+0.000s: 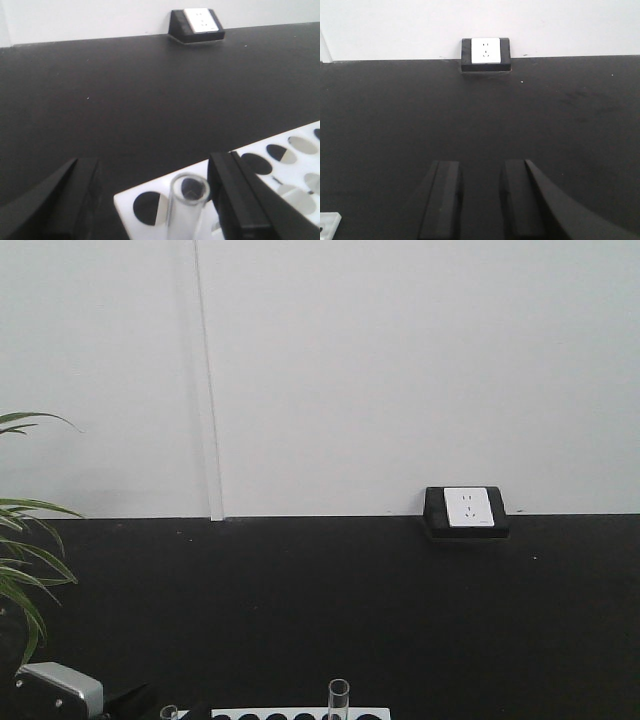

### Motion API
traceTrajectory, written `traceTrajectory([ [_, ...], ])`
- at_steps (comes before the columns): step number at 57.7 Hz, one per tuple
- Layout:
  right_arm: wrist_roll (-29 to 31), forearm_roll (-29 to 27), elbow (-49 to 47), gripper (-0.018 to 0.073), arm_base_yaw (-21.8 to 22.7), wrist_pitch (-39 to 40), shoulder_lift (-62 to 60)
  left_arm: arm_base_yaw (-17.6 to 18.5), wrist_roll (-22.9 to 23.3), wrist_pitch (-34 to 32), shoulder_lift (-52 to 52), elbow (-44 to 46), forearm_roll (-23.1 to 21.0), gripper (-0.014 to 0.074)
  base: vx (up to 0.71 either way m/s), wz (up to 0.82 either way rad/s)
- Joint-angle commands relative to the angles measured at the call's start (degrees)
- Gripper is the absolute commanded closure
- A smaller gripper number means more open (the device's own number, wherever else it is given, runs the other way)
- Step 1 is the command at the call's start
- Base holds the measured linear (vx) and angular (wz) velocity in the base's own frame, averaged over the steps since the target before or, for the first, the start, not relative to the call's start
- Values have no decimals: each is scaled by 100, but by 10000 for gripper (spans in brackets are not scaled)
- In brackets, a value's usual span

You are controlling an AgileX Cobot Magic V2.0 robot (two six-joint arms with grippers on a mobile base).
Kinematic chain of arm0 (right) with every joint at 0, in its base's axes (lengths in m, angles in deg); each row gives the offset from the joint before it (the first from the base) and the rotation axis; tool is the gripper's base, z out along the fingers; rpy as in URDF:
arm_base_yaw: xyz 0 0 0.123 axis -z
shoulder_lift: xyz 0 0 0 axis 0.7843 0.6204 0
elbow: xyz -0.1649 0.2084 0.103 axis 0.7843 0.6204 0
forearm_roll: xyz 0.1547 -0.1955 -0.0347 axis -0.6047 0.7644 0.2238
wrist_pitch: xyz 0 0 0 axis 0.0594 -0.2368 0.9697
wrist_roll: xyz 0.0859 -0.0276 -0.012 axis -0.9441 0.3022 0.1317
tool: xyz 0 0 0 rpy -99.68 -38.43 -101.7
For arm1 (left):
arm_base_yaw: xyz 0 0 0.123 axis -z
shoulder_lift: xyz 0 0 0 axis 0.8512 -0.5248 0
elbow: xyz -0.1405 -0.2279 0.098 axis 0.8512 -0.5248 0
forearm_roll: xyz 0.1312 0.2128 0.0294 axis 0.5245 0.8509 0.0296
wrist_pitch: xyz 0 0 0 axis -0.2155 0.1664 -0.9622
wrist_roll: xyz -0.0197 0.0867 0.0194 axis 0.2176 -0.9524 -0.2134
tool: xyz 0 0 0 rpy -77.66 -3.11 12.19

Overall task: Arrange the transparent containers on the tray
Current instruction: 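Close the left gripper around a clear glass tube in the rack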

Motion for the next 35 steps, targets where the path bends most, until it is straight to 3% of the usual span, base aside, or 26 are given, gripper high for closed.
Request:
traceTrajectory([
  [1, 15, 31, -186, 258, 11, 325, 36, 33, -14, -478, 107, 152, 123, 31, 0, 0],
  [19, 15, 31, -186, 258, 11, 286, 36, 33, -19, -546, -274, 152, 273, 72, 0, 0],
  [35, 15, 31, -186, 258, 11, 267, 36, 33, -13, -1143, -331, 152, 268, 165, 0, 0],
])
